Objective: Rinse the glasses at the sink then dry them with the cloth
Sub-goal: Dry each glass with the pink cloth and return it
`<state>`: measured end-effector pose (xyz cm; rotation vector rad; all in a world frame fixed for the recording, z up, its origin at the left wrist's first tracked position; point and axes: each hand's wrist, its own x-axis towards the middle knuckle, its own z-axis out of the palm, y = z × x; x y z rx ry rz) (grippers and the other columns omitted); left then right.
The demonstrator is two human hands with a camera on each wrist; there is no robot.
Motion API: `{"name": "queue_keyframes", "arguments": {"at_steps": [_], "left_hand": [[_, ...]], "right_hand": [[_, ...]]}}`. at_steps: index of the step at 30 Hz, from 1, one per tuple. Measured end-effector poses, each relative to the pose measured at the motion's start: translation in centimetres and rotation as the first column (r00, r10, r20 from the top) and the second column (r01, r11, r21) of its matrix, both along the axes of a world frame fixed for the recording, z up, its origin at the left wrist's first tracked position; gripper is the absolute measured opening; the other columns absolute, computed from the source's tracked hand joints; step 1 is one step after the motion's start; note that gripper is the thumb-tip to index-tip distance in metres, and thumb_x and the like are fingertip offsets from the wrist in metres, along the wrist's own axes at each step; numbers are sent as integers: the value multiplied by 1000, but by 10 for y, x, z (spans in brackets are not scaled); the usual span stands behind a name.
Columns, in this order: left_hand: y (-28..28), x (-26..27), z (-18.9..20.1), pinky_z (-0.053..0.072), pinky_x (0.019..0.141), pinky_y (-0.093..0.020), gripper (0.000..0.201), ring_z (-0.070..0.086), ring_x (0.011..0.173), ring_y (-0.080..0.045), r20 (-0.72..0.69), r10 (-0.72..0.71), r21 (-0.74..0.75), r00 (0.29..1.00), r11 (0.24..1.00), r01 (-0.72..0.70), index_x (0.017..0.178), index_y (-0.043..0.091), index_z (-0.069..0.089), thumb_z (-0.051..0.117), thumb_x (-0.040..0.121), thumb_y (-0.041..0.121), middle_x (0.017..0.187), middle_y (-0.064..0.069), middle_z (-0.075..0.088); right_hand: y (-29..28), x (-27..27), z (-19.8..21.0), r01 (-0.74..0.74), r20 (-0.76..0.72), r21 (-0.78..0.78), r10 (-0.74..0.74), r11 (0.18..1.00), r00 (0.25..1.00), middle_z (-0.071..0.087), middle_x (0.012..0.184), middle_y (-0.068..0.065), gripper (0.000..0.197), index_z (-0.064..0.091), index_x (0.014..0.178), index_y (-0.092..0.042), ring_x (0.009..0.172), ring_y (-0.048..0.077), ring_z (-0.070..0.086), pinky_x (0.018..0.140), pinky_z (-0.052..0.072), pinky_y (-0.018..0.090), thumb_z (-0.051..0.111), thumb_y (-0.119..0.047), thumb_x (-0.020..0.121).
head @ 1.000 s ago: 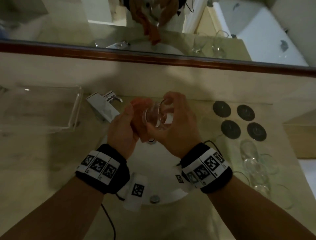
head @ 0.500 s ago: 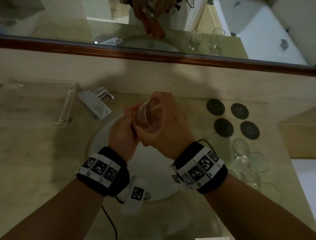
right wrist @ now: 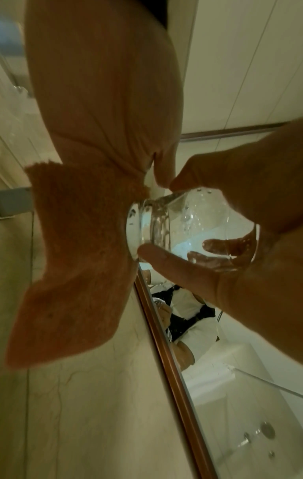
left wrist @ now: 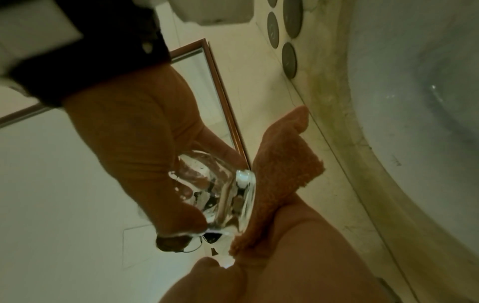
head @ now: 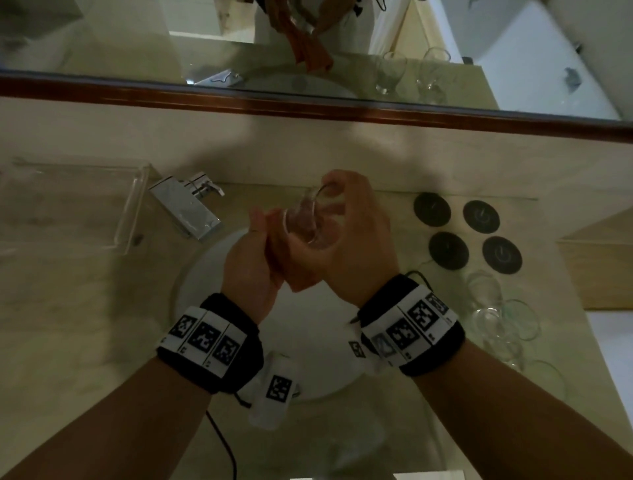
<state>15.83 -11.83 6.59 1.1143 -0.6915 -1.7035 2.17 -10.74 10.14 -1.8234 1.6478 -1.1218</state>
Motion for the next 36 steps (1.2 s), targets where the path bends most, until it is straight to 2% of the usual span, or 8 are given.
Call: {"name": "queue_keyframes", "arguments": {"at_steps": [7, 12, 17, 20, 24, 28, 32, 36], "left_hand": [[-11, 7, 7, 44, 106, -34, 63, 62, 120, -21, -177, 27, 4, 984, 1000, -27, 129, 7, 61, 18, 104, 46, 130, -11, 66], [-5, 7, 8, 35, 64, -30, 60, 54, 56, -15, -153, -97, -98, 983, 992, 83, 61, 15, 71, 28, 100, 23, 61, -1, 65], [-5, 10, 2, 45, 70, -29, 23, 59, 66, -14, 14, -151, -291, 988, 945, 148, 96, 11, 73, 60, 94, 29, 73, 2, 68], [-7, 14, -7, 42, 84, -52, 43, 56, 91, -37, 25, -169, -315, 985, 934, 168, 123, 11, 66, 73, 84, 28, 108, -17, 67], [-8, 14, -3, 37, 81, -54, 41, 49, 93, -37, 61, -228, -304, 972, 923, 236, 118, 26, 68, 77, 79, 32, 105, -12, 69], [-8, 11, 1, 54, 62, -29, 51, 66, 78, -21, 160, -247, -333, 956, 898, 288, 134, 12, 58, 69, 85, 19, 110, -10, 71], [-7, 9, 1, 51, 53, -36, 57, 63, 74, -32, 186, -208, -347, 960, 901, 262, 133, 16, 60, 77, 81, 31, 112, -13, 71], [-8, 7, 1, 56, 79, -36, 62, 69, 104, -24, 151, -174, -345, 973, 913, 217, 135, 18, 59, 77, 76, 25, 122, -11, 70]], "right_hand": [[5, -12, -16, 72, -41, 53, -70, 996, 997, 50, 113, -1, 68, 53, 121, -20, 93, 18, 62, 72, 60, 37, 87, -37, 66], [4, -17, -11, 23, -18, 155, -20, 988, 1000, 51, 116, -2, 79, 53, 133, -30, 95, 18, 66, 75, 61, 40, 89, -48, 65], [1, -23, -2, 17, 177, 237, -60, 971, 982, 61, 124, -12, 107, 38, 145, -28, 102, 3, 67, 84, 62, 33, 98, -41, 56], [2, -27, -4, -13, 268, 273, -63, 962, 961, 63, 122, -12, 99, 45, 133, -23, 105, 5, 68, 86, 62, 35, 98, -41, 52], [9, -32, -13, -32, 399, 330, -109, 943, 910, 64, 117, -8, 96, 52, 120, -22, 106, 10, 69, 89, 61, 37, 94, -54, 40], [10, -39, -17, -35, 510, 309, -134, 950, 850, 69, 113, -7, 80, 60, 121, -17, 104, 7, 70, 89, 58, 27, 97, -21, 50], [9, -39, -19, -65, 569, 293, -119, 954, 814, 69, 123, -7, 74, 59, 126, -17, 115, 8, 66, 99, 56, 38, 94, -13, 60], [7, -38, -18, -71, 554, 271, -95, 960, 827, 64, 114, -11, 71, 58, 129, -30, 109, 4, 65, 93, 58, 28, 90, -12, 68]]}}
